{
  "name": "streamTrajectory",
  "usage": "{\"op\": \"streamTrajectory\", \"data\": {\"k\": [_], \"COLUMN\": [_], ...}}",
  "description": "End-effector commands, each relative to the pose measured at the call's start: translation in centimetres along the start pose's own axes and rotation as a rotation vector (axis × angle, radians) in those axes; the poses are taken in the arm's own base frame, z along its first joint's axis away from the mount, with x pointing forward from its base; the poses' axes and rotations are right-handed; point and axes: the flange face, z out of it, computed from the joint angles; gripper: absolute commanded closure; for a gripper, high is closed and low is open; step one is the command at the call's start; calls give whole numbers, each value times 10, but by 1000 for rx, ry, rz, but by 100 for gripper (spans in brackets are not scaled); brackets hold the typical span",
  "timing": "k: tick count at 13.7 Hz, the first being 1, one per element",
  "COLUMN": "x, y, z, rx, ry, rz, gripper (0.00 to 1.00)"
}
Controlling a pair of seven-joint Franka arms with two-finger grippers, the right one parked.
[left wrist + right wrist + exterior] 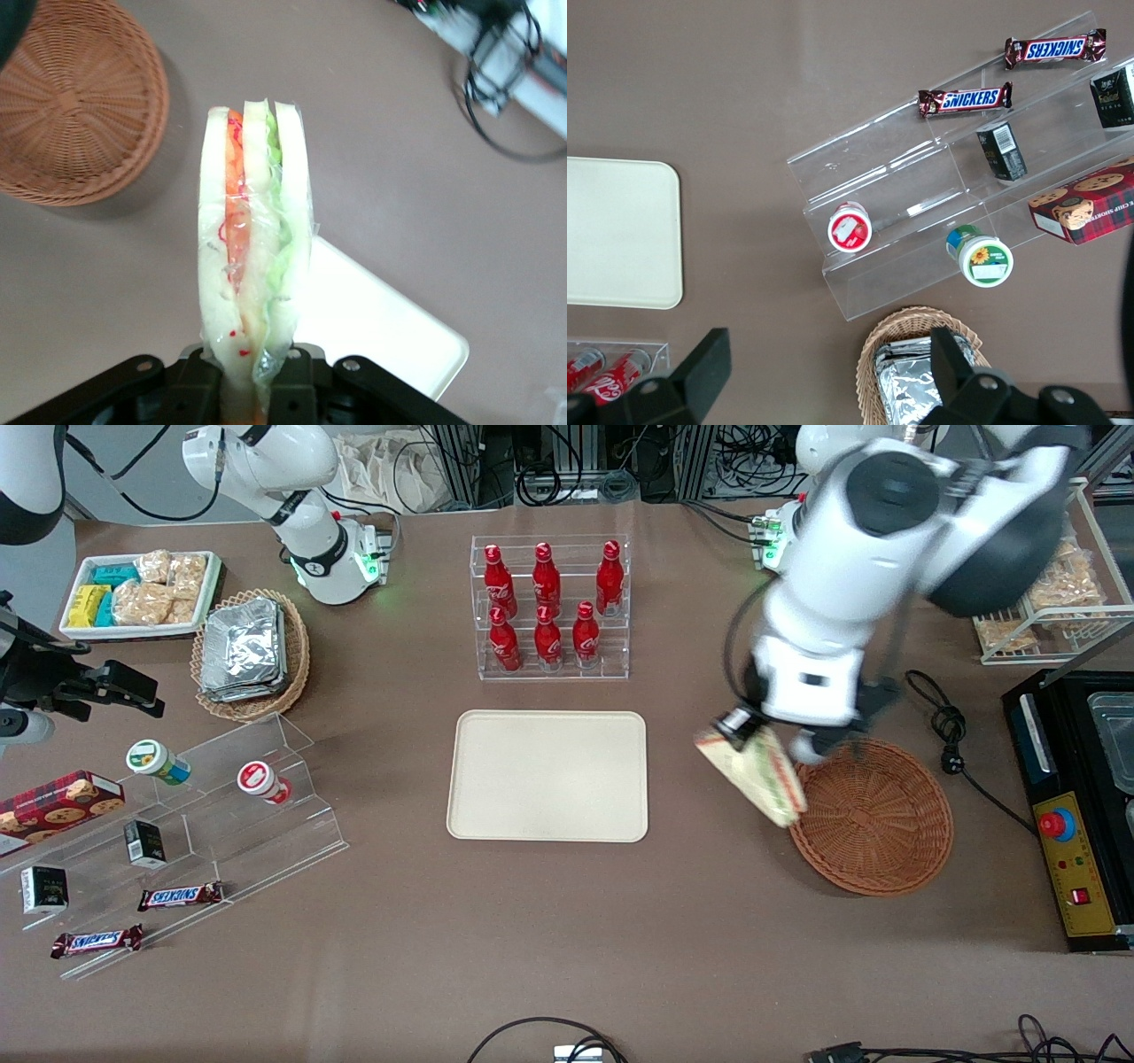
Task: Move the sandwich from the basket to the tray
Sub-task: 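Lift the sandwich and carry it with the left gripper over the cream tray, then lower the sandwich onto the tray and open the left gripper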
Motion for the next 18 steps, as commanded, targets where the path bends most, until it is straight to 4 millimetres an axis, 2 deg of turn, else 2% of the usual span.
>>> {"op": "streamTrajectory", "data": {"k": [1, 2, 4, 8, 11, 13, 16, 18], "x": [-39, -54, -72, -84, -102, -100, -107, -112], "y": [45, 57, 68, 76, 85, 84, 80, 79], "z": [61, 82, 121, 206, 255, 295, 331, 341], "rx": [32, 31, 46, 71, 57, 54, 113, 106], "ry": [-14, -32, -97, -178, -192, -183, -155, -145], "rz": [190, 292, 422, 555, 601, 621, 638, 640], "gripper": [100, 100, 100, 100, 100, 100, 94, 88]}}
